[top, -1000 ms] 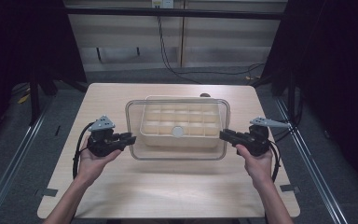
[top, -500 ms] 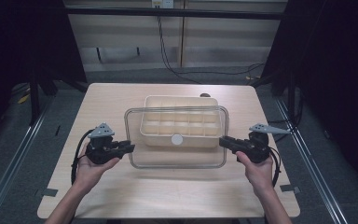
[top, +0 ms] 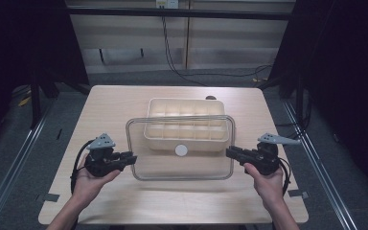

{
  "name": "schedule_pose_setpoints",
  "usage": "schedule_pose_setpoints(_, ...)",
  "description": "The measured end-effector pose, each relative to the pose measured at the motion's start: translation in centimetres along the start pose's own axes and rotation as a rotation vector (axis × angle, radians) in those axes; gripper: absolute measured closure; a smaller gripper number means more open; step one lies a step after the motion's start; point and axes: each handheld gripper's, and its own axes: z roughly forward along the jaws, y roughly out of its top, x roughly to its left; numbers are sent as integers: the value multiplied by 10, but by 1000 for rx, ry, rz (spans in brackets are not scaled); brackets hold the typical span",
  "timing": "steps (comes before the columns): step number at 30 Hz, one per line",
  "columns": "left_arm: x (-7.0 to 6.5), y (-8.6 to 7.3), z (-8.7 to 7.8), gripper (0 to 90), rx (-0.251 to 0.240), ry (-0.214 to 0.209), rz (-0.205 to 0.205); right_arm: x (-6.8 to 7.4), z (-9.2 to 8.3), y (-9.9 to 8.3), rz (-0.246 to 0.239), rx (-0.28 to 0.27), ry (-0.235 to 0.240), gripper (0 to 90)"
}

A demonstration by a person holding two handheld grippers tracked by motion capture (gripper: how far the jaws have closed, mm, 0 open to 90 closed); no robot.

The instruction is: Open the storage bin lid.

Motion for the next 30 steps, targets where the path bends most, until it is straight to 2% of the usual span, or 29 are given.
schedule_pose_setpoints(11,-7,-11,-9,735,13,1,1,10,-5,-8,-9,17,16,744)
schedule_pose_setpoints(15,-8,-19,-9,736,19,-10,-16,13,-6,-14,-15,31,22,745)
schedule_pose_setpoints(25,-14,-32,-8,738,68,-4,-16,14,-5,-23,-15,56,42,745)
schedule_pose_setpoints(30,-17,-39,-12,739,71,-4,-16,17,-3,-33,-11,93,51,744)
